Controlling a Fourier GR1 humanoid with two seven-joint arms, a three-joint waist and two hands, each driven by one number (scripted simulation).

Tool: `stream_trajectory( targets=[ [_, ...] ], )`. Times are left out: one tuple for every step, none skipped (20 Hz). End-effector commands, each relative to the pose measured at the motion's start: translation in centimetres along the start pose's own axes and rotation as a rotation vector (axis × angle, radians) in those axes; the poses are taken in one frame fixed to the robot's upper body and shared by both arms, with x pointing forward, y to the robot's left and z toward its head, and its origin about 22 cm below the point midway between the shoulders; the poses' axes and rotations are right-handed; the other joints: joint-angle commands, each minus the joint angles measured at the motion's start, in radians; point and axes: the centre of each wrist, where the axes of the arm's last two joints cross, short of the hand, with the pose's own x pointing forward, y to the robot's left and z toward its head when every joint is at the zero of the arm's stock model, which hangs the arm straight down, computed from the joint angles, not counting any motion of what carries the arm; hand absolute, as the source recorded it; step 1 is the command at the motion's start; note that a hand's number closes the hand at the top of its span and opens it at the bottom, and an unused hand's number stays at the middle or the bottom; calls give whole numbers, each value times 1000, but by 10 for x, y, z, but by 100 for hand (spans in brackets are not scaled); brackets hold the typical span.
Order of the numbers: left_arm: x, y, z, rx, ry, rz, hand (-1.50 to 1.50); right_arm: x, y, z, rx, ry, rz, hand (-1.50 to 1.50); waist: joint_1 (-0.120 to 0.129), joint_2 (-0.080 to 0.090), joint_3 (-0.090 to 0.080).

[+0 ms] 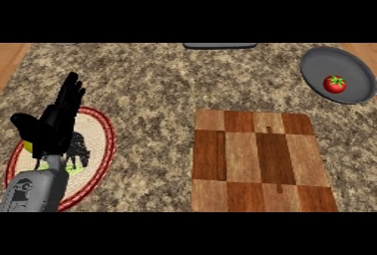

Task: Pick the tomato from the cutting board and place it in the pan

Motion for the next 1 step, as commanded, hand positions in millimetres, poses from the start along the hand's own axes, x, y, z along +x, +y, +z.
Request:
stream_trajectory(
  targets=[
    [9, 6, -3, 11, -1, 4, 0, 13, -12, 18, 20, 22, 59, -150, -1, 0, 0]
  ],
)
